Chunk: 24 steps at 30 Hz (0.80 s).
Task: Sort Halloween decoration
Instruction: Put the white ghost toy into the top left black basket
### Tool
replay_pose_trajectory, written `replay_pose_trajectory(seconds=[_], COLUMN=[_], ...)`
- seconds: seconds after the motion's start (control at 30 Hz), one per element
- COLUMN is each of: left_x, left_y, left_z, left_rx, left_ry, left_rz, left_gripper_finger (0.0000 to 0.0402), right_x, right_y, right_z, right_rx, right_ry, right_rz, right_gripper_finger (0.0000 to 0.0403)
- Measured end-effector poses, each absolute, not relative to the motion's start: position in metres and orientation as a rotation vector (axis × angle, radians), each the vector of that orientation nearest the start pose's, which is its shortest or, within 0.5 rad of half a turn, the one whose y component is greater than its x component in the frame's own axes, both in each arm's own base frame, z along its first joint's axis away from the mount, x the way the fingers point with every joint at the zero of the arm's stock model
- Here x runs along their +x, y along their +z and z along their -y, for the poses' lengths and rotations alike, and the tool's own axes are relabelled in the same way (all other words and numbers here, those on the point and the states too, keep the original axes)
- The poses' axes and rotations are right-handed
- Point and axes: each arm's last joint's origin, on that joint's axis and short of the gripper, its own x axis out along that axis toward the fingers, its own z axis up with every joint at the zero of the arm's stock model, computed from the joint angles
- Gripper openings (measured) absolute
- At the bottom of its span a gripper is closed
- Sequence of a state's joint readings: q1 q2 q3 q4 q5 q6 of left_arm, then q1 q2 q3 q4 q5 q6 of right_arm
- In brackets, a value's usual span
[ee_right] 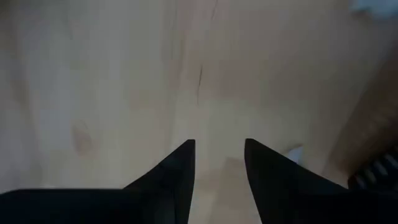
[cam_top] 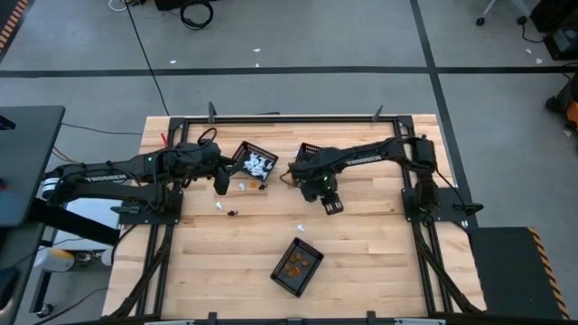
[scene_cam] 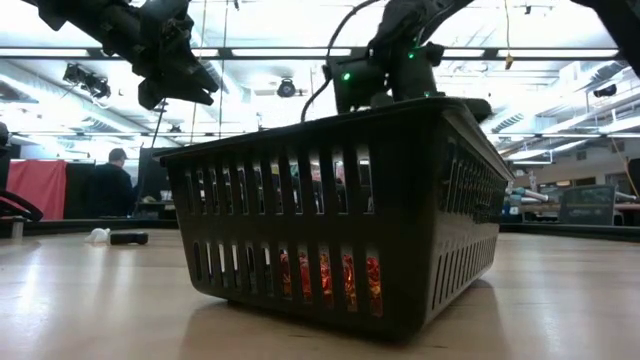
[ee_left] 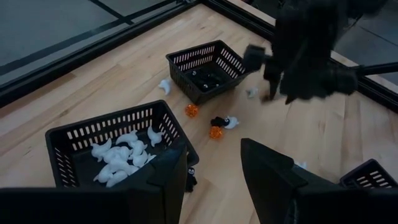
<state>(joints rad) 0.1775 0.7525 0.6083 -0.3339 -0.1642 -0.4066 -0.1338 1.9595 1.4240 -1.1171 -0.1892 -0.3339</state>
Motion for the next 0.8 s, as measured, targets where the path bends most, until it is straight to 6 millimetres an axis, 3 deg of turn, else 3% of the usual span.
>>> replay_pose_trajectory(seconds=[0.13, 0.3, 0.47, 0.8], left_x=[0.16, 0.161, 0.161, 0.161], left_y=[0.264, 0.264, 0.264, 0.264], left_z=[-0.034, -0.034, -0.034, -0.034], left_rx=[-0.384, -0.366, -0.365, -0.376], left_ry=[0.425, 0.425, 0.428, 0.43], left_rz=[-0.408, -0.409, -0.407, -0.402], left_gripper_finger=[0.016, 0.016, 0.016, 0.016], right_x=[0.329, 0.305, 0.29, 0.283], right_y=[0.199, 0.204, 0.189, 0.165], right_z=[0.054, 0.064, 0.067, 0.071], right_rx=[0.065, 0.04, 0.079, 0.239], right_ry=[0.186, 0.085, 0.073, -0.062], right_rz=[-1.492, -1.382, -1.416, -1.414], right_gripper_finger=[0.0142, 0.0145, 0.0158, 0.0217])
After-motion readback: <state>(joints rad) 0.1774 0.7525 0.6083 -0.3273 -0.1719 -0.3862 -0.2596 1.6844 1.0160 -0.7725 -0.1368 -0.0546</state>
